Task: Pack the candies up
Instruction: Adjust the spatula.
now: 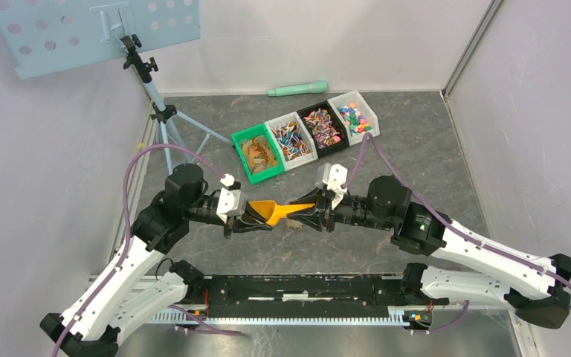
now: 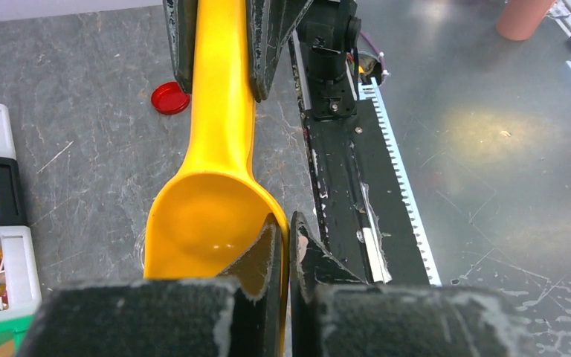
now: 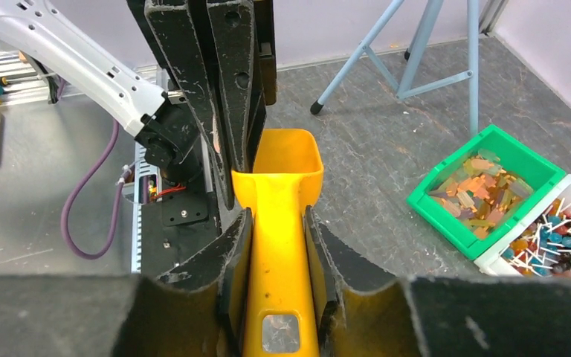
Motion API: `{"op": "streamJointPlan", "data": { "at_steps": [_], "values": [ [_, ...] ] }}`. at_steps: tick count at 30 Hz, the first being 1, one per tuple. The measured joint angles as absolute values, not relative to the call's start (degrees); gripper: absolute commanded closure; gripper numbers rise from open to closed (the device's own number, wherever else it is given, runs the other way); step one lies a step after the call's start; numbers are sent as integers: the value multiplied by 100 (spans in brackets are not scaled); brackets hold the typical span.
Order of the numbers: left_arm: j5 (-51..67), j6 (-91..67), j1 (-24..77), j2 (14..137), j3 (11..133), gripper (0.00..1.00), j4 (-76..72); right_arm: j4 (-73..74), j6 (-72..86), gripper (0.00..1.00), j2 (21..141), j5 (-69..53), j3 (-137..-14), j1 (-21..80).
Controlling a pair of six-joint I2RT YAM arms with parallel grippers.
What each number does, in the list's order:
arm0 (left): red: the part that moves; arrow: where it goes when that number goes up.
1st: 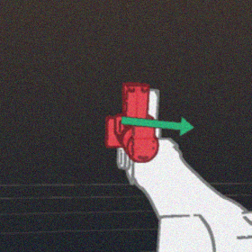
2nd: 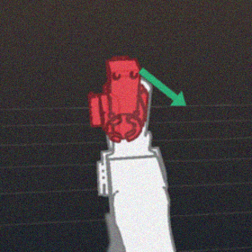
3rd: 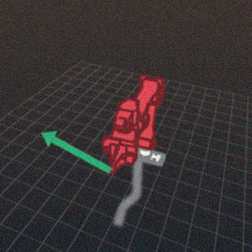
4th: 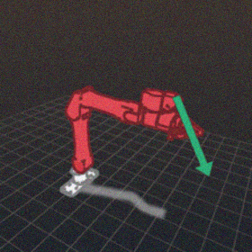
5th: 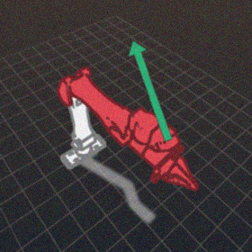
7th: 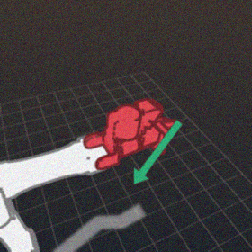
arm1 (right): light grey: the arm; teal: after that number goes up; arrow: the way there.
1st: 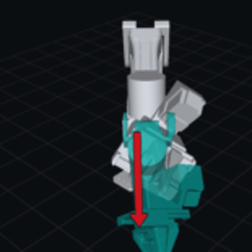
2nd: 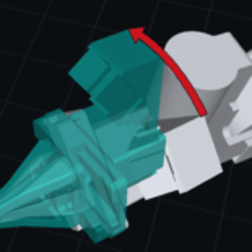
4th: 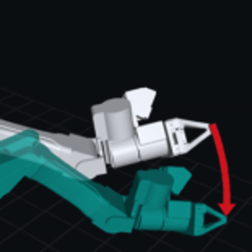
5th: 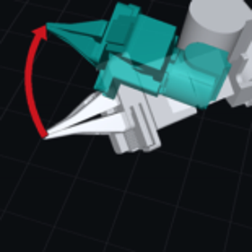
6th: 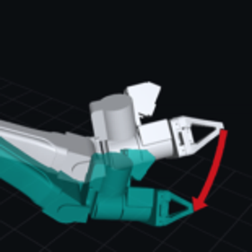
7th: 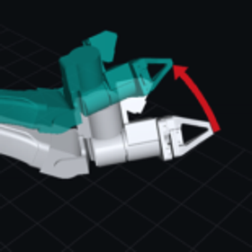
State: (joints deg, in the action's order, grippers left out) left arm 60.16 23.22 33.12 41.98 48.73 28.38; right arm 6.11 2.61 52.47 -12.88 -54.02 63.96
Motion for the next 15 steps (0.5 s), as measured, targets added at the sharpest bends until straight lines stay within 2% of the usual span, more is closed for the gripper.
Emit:
{"op": "streamJointPlan", "data": {
  "at_steps": [1, 2, 3, 5, 6, 7, 10, 15],
  "values": [
    [6018, 2322, 3312, 4193, 4869, 97, 2836, 607, 257, 100, 5247, -1299, -5402, 6401],
    [6014, 2322, 3312, 4193, 4869, 91, 2829, 602, 255, 100, 5245, -1306, -5400, 6399],
    [6012, 2322, 3312, 4193, 4869, 78, 2825, 582, 252, 100, 5242, -1308, -5391, 6399],
    [5953, 2298, 3312, 4185, 4860, 44, 2801, 510, 252, 100, 5214, -1310, -5332, 6394],
    [5850, 2231, 3312, 4158, 4840, 15, 2742, 471, 259, 100, 5201, -1332, -5297, 6394],
    [5697, 2167, 3312, 4130, 4825, 1, 2689, 451, 259, 100, 5196, -1347, -5271, 6401],
    [5203, 2001, 3323, 3948, 4770, 0, 2628, 443, 191, 100, 5203, -1151, -5256, 6401],
    [3618, 1994, 3317, 3437, 4742, 0, 2657, 508, 137, 100, 5422, -320, -5330, 6420]
  ]
}}
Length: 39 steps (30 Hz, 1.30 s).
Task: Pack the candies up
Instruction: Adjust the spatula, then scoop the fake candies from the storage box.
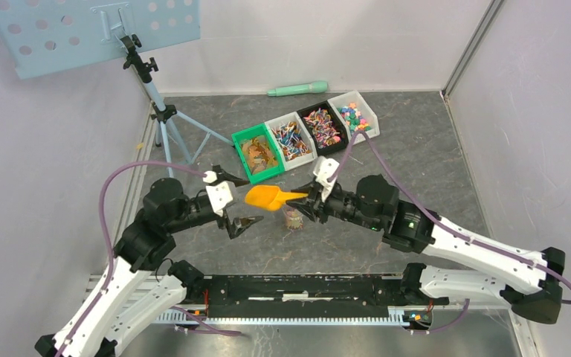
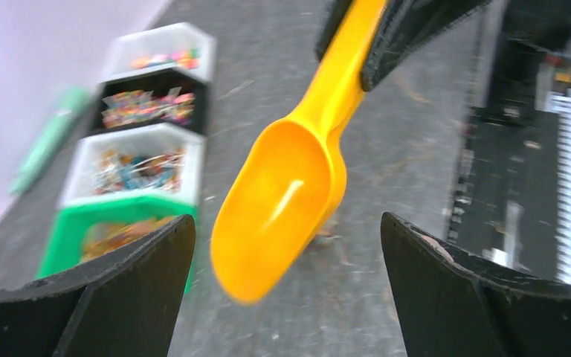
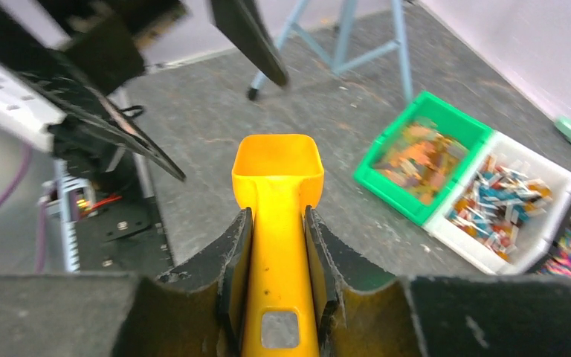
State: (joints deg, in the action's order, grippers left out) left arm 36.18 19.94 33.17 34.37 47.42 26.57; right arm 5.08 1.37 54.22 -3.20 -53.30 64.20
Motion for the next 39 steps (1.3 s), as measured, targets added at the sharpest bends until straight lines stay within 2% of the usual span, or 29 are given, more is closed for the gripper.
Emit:
{"op": "streamJointPlan", "data": {
  "at_steps": [10, 15, 21, 39],
  "values": [
    [51, 1715, 3317, 2062, 4403, 0, 2644, 526, -167, 100, 7524, 1522, -6458, 6390],
    [-897, 1584, 3317, 1184, 3868, 0, 2659, 567, -248, 100, 8816, 1879, -7334, 6152],
    [-1404, 1544, 3319, 228, 3275, 0, 2574, 676, -244, 100, 9760, 2034, -7961, 5745],
    [-1599, 1544, 3317, 119, 3183, 0, 2510, 631, -351, 100, 11008, 1763, -8530, 5286]
  ]
}}
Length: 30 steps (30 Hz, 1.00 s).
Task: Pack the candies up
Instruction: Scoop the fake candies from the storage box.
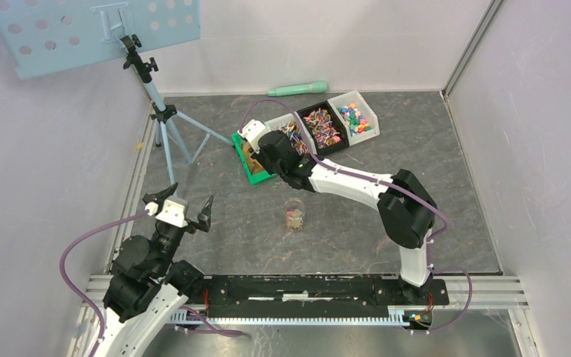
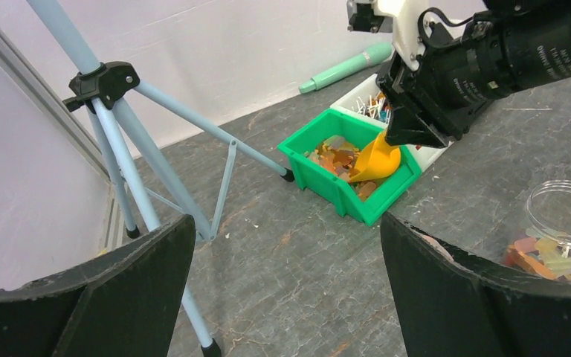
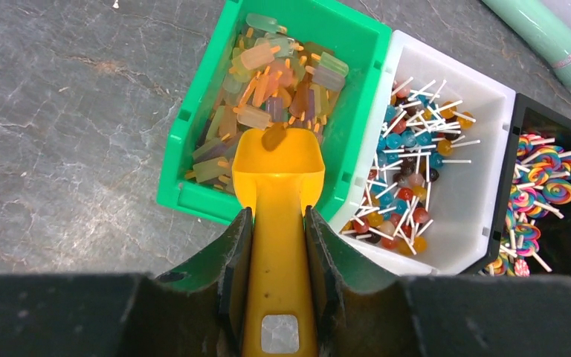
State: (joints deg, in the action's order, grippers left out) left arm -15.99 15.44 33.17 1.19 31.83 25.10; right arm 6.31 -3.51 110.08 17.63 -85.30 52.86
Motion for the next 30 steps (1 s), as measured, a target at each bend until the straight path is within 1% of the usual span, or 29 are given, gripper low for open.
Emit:
{"op": "streamJointPlan", "data": {
  "at_steps": [5, 12, 17, 22, 30],
  "values": [
    [-1603, 1544, 3317, 119, 3179, 0, 2510, 154, -434, 100, 11113, 1734, -8396, 5275],
    [-1601, 1544, 3317, 126, 3173, 0, 2508, -1479, -497, 100, 10787, 1686, -7087, 5264],
    [-1601, 1544, 3317, 130, 3153, 0, 2491, -2473, -502, 100, 10687, 1522, -6499, 5181],
    [-1601, 1544, 3317, 132, 3148, 0, 2484, -3096, -526, 100, 10687, 1409, -6206, 5157],
    [-1601, 1544, 3317, 163, 3148, 0, 2471, -3603, -530, 100, 10774, 1433, -6080, 5157]
  ]
}}
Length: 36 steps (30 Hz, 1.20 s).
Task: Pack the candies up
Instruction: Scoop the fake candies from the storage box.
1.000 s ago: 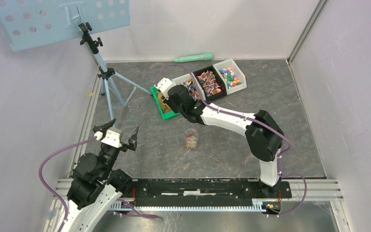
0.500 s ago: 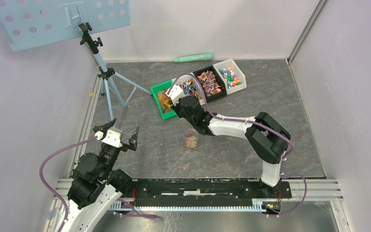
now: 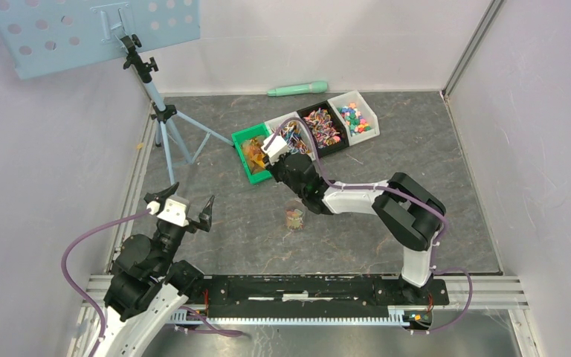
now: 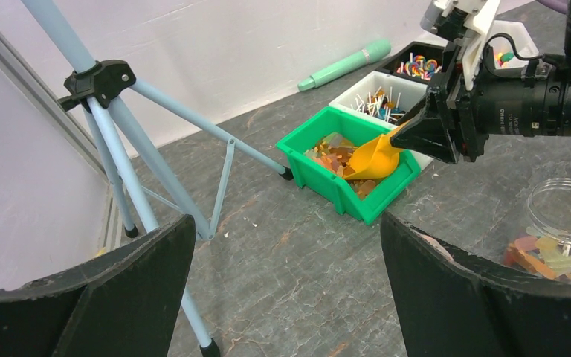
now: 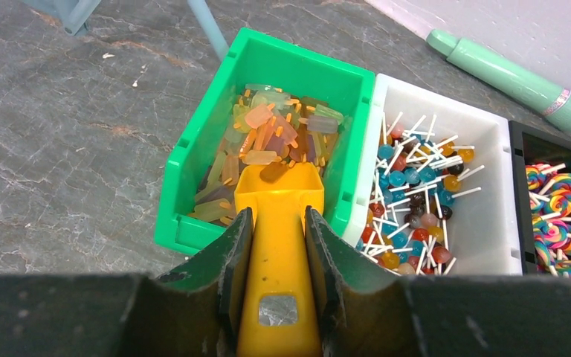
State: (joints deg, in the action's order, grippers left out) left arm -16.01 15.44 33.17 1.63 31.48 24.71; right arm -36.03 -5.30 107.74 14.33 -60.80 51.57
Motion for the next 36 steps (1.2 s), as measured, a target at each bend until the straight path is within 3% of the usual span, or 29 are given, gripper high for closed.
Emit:
{"op": "streamJointPlan", "data": {
  "at_steps": [12, 28, 36],
  "values": [
    [-1599, 1544, 3317, 239, 3148, 0, 2416, -5443, -556, 100, 10676, 1249, -4956, 5096],
    [-1597, 1544, 3317, 329, 3148, 0, 2359, -5551, -740, 100, 11299, 967, -5513, 5002],
    [-1597, 1544, 3317, 338, 3148, 0, 2353, -6646, -797, 100, 11301, 823, -4805, 4958]
  ]
}}
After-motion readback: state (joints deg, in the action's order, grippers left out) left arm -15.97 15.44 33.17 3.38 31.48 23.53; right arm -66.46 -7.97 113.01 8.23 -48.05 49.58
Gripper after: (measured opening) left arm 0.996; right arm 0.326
